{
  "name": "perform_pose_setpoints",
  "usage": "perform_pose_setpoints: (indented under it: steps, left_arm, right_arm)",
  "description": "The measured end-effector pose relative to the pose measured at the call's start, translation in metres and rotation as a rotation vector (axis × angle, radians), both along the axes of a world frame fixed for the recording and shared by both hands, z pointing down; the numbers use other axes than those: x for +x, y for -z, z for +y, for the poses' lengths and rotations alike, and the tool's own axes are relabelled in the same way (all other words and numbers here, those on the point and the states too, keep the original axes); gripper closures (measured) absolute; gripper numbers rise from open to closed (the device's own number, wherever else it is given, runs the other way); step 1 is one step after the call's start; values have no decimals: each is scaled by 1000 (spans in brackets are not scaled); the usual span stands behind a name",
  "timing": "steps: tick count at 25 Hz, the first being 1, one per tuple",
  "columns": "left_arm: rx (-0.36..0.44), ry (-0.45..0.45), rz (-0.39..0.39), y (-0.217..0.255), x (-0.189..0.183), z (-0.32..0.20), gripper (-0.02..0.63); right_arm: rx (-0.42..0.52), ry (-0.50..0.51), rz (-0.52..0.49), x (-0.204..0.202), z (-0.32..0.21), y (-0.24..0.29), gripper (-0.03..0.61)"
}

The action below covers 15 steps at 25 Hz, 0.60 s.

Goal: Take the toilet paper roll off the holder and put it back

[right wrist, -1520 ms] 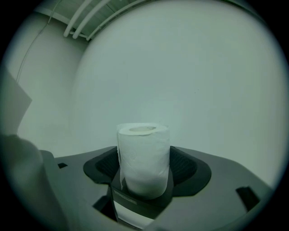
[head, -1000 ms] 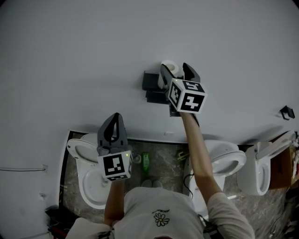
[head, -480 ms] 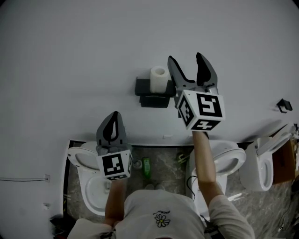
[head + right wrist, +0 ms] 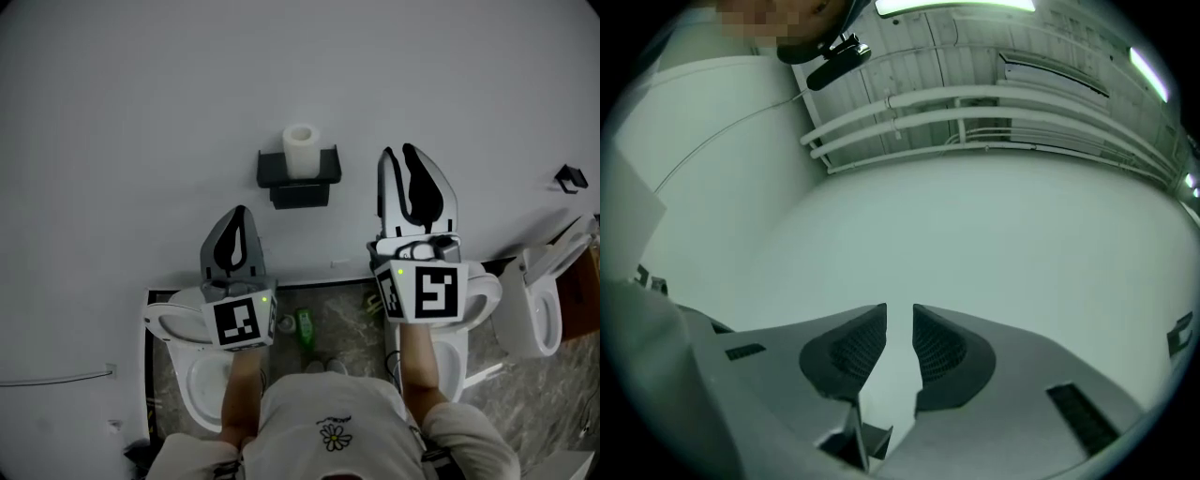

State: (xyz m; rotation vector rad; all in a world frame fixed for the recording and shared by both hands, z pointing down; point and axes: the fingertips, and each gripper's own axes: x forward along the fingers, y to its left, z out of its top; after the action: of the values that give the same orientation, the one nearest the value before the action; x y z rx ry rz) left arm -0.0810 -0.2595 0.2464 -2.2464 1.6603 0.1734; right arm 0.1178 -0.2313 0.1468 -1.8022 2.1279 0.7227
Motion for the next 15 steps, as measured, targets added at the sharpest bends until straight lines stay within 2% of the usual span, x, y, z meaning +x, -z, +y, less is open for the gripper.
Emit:
perform_pose_setpoints:
  steps: [6,15]
  left_arm:
    - [18,-35,22,1,13,11,597]
    - [-23,-30,42,-26,12,24,597]
  right_arm:
    - [-105,-52,-46,18,13,-58,557]
    - [-262,-116,-7,24,28,-139,568]
